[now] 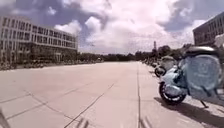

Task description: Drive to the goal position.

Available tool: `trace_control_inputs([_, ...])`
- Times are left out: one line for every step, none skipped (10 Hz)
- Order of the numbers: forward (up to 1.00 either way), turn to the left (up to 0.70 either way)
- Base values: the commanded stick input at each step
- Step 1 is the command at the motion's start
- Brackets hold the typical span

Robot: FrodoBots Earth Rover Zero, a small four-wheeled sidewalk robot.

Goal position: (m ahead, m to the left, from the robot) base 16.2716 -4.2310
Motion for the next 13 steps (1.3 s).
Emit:
trace_control_inputs([0.50, 0.00])
trace_control_inputs([0.50, 0.00])
trace_control_inputs([0.50, 0.00])
trace_control_inputs([0.50, 0.00])
trace_control_inputs([0.50, 0.00])
trace_control_inputs([0.50, 0.00])
trace_control_inputs([0.50, 0.00])
trace_control_inputs([0.50, 0.00])
trace_control_inputs([0.50, 0.00])
trace_control_inputs([0.50, 0.00])
trace_control_inputs([0.50, 0.00])
trace_control_inputs([0.50, 0.00])
trace_control_inputs([0.50, 0.00])
